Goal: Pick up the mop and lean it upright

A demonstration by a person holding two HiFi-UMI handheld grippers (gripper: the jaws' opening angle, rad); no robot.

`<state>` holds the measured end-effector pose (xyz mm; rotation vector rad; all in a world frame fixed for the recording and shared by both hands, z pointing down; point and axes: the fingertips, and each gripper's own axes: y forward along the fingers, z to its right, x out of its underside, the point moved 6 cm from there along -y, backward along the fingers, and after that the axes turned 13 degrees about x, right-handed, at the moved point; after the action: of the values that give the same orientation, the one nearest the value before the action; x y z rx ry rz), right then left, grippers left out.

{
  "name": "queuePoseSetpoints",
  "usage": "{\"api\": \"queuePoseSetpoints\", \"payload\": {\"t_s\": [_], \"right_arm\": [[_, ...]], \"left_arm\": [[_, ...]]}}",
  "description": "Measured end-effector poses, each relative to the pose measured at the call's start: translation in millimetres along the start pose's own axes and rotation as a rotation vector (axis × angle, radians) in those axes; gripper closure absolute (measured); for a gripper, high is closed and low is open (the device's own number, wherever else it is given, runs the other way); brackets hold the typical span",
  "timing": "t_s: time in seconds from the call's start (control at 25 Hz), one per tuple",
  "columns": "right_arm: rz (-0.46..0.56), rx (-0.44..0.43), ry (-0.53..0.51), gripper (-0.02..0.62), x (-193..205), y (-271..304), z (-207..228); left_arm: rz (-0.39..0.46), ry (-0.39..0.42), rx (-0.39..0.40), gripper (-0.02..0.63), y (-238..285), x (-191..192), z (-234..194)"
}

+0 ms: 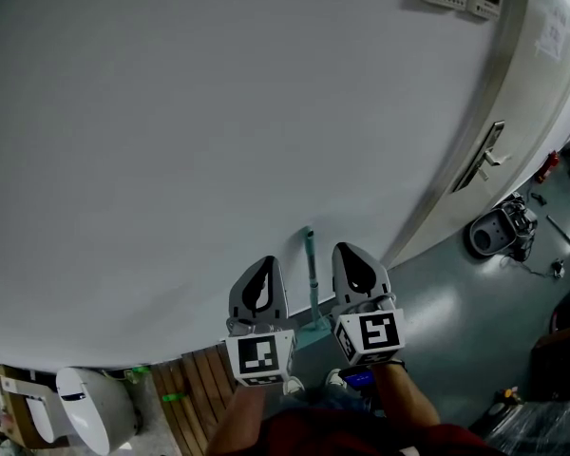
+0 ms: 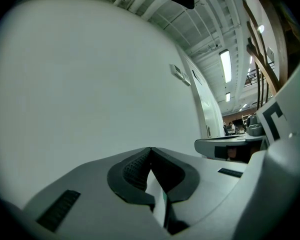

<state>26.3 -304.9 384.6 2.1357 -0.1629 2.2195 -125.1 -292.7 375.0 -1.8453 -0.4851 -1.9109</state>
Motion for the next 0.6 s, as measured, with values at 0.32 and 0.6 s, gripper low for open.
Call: {"api": "queuePoseSetpoints", "payload": {"t_s": [0.32,0.6], "right_arm": [[-0.018,-0.018,0.001,0.578,12,9,1],[-0.076,-0.040,-0.005,0.574,33,19,-7]], "left_arm": [[-0.026,0.020,-0.011,0.592,3,5,-1],[-0.017,-0.025,-0.017,0.592,-3,1,-6]]}}
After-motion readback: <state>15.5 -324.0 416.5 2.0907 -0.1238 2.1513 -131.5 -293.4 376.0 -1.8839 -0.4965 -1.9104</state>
